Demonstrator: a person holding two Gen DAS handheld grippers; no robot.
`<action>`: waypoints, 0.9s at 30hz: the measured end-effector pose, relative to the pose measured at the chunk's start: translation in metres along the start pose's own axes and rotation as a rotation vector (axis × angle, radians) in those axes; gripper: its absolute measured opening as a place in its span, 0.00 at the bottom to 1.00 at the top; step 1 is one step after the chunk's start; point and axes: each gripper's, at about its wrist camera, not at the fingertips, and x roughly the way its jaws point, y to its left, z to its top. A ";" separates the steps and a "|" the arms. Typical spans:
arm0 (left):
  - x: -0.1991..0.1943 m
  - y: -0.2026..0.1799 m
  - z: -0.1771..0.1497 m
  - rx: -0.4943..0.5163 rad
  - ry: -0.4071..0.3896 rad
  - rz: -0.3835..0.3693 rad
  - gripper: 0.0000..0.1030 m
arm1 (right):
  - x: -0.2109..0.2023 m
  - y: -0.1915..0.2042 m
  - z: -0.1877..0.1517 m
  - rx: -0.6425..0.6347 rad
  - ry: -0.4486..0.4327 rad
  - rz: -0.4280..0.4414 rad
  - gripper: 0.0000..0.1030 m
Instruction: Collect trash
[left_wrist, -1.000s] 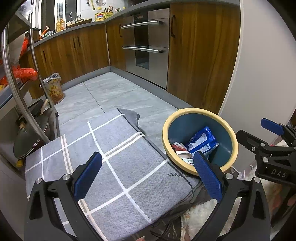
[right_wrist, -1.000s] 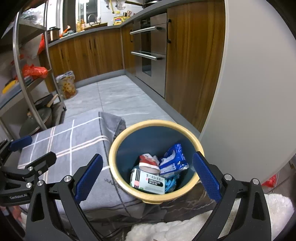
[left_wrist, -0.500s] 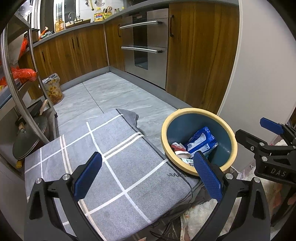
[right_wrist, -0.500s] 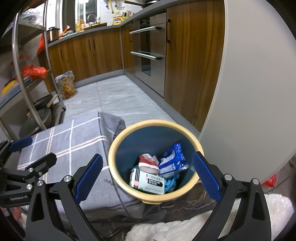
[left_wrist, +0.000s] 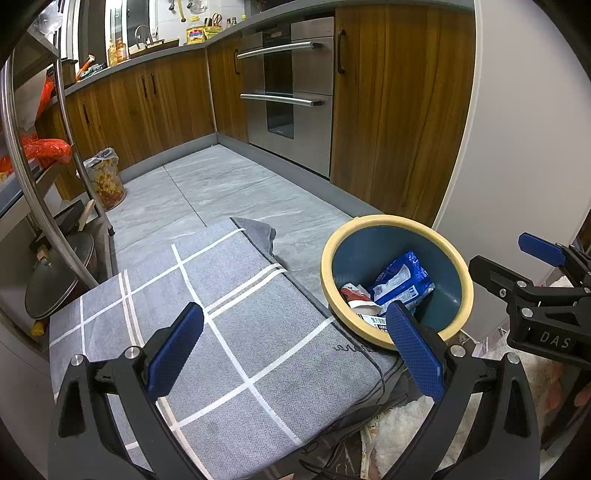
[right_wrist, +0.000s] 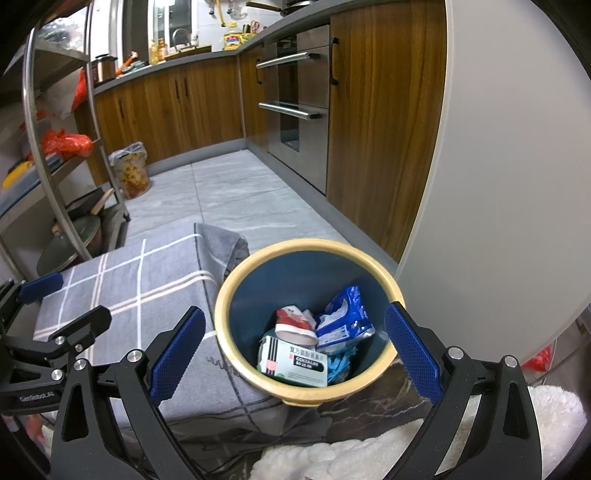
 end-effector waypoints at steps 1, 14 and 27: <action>0.000 0.000 0.000 0.000 0.000 0.000 0.95 | 0.000 0.000 0.000 0.000 0.000 -0.001 0.94; 0.001 -0.002 -0.001 0.005 0.005 0.002 0.95 | 0.001 -0.001 0.000 0.000 0.002 0.000 0.94; 0.003 -0.002 -0.001 0.009 0.009 -0.010 0.95 | 0.002 -0.005 -0.001 0.005 0.004 -0.002 0.94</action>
